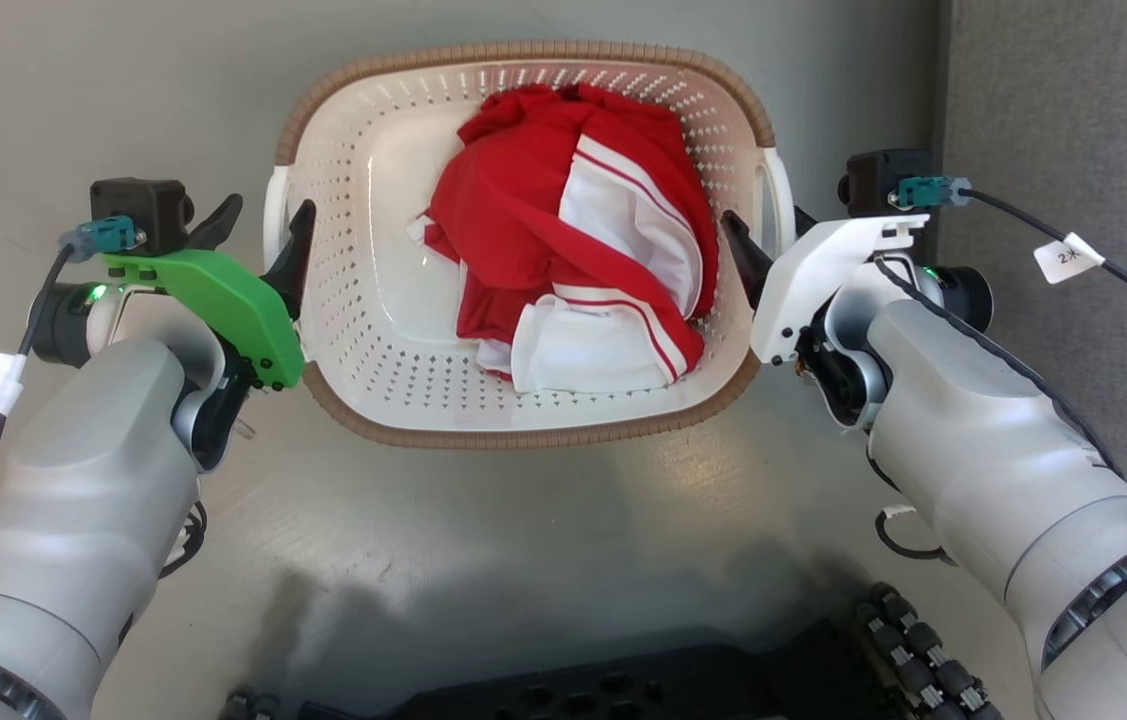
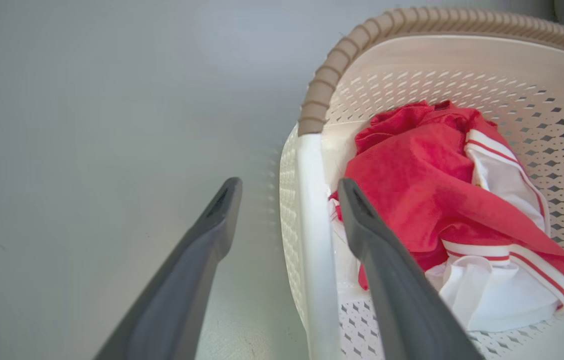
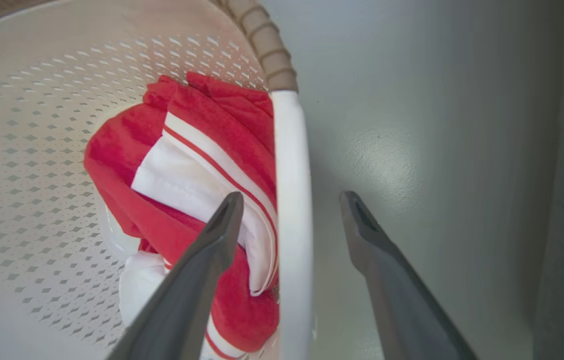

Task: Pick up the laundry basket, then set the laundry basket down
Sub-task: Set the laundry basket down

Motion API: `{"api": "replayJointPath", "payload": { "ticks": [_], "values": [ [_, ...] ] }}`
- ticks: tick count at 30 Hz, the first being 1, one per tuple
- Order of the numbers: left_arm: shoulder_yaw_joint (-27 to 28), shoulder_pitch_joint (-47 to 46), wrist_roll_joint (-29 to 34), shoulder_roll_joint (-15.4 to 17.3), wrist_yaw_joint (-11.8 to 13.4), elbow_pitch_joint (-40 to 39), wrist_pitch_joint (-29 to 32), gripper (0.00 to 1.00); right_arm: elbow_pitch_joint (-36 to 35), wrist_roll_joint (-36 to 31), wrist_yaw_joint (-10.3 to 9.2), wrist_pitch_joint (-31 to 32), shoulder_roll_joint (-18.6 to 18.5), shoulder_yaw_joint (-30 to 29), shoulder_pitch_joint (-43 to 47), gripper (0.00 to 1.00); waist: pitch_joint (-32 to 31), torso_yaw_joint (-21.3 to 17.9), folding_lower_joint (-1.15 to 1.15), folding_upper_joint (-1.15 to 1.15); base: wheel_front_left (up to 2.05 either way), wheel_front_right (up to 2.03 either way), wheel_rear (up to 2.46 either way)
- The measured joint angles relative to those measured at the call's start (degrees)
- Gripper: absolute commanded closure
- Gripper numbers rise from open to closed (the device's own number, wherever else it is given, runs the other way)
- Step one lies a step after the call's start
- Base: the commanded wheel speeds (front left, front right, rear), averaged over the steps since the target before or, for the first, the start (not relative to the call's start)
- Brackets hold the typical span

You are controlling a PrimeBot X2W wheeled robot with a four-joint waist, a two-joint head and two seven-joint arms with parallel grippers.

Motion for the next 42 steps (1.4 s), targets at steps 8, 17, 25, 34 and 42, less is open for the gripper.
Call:
{"api": "replayJointPath", "payload": {
  "ticks": [8, 17, 25, 34, 42],
  "values": [
    [2.87, 0.92, 0.34, 0.67, 0.0, -2.65, 0.0, 0.0, -0.13, 0.27, 1.21, -5.1, 0.0, 0.0, 0.24, 0.0, -4.92, -0.07, 0.0, 0.0, 0.0, 0.0, 0.0],
    [8.87, 3.17, 4.48, 3.21, 0.0, -8.24, 0.0, 0.0, -1.65, -1.41, 1.74, -7.8, -0.02, -1.87, 0.13, 0.0, -12.49, -0.35, 0.0, 0.0, 0.0, 0.0, 0.0],
    [15.6, 5.63, 9.06, 4.77, 0.0, -14.3, -0.01, 0.0, -11.03, -5.73, 0.71, -7.72, -3.9, -9.5, -0.51, 0.0, -18.94, -0.49, 0.0, 0.0, 0.0, 0.0, 0.0],
    [22.08, 11.22, 13.73, 4.5, 0.0, -20.6, 0.0, 0.0, -20.98, -12.15, -1.14, -7.72, -6.93, -16.97, 4.31, 0.0, -25.5, -0.02, 0.0, 0.0, 0.0, 0.0, 0.0],
    [29.7, 18.42, 18.12, 2.5, 0.04, -27.5, -0.01, 0.0, -30.65, -18.12, -3.08, -7.72, -7.62, -24.4, 14.15, 0.0, -32.07, 0.88, 0.0, 0.0, 0.0, 0.0, 0.0]
  ]
}}
